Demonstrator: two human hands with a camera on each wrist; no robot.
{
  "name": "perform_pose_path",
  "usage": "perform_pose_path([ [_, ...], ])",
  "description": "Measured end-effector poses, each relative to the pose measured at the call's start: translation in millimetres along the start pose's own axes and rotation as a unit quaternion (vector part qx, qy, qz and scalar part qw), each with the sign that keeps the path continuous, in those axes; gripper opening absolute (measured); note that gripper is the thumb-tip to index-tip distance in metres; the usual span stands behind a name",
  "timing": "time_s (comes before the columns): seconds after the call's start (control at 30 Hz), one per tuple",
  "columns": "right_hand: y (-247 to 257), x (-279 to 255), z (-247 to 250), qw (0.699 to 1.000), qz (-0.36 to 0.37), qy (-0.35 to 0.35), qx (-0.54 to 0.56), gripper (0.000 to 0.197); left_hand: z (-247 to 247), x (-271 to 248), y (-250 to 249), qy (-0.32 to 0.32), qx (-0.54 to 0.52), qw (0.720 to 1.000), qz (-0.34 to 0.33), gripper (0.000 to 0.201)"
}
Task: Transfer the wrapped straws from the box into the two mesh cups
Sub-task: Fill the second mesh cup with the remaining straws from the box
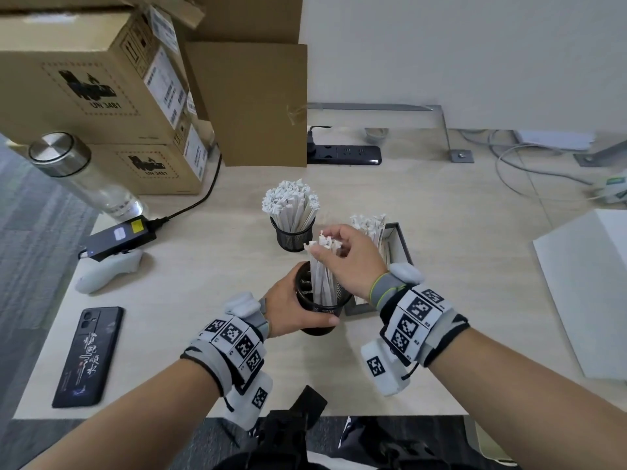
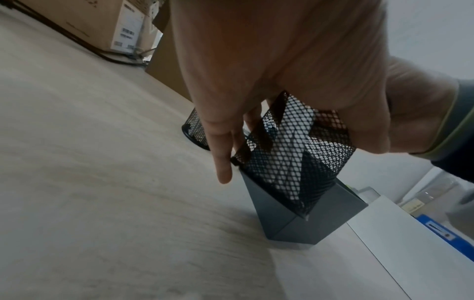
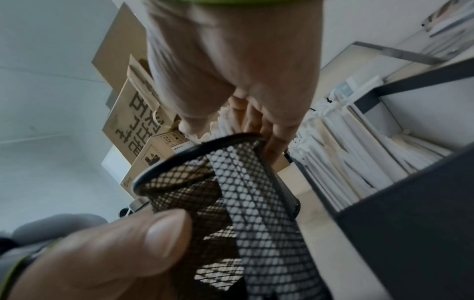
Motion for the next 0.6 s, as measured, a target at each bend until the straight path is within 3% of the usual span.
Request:
perform_pose_path([
  [0.13, -10.3, 4.1, 21.7, 0.994, -0.011, -0.112, -0.007, 0.004, 8.0, 1.8, 9.2, -0.041, -0.009, 0.999, 0.025, 0.097],
  [0.23, -40.0, 8.0, 38.1, 0.984, -0.073, -0.156, -0.046, 0.005, 14.5, 3.3, 15.4, -0.077, -0.016, 0.996, 0.032, 0.094],
  [0.37, -69.3, 3.3, 30.8, 0.978, -0.135, -0.118, -0.108, 0.027, 19.0, 7.9, 21.2, -0.099, -0.016, 0.995, 0.025, 0.093],
  [0.47, -74.9, 0.8, 11.2, 0.98, -0.141, -0.036, -0.139, 0.053, 18.9, 9.8, 24.7, -0.105, -0.006, 0.994, 0.025, 0.092],
  [0.6, -67.7, 0.4, -3.2, 0.971, -0.114, 0.022, -0.207, 0.048, 16.9, 10.0, 27.6, -0.103, 0.018, 0.994, 0.027, 0.091],
])
Point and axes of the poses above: each hand's wrist, its own x-axis towards the middle knuckle, its own z-axis out of the back of the hand, y = z × x, the point moved 4 cm from there along x, towards the middle knuckle, and after that the axes turned 14 degrees about -x, right-handed, at the moved point
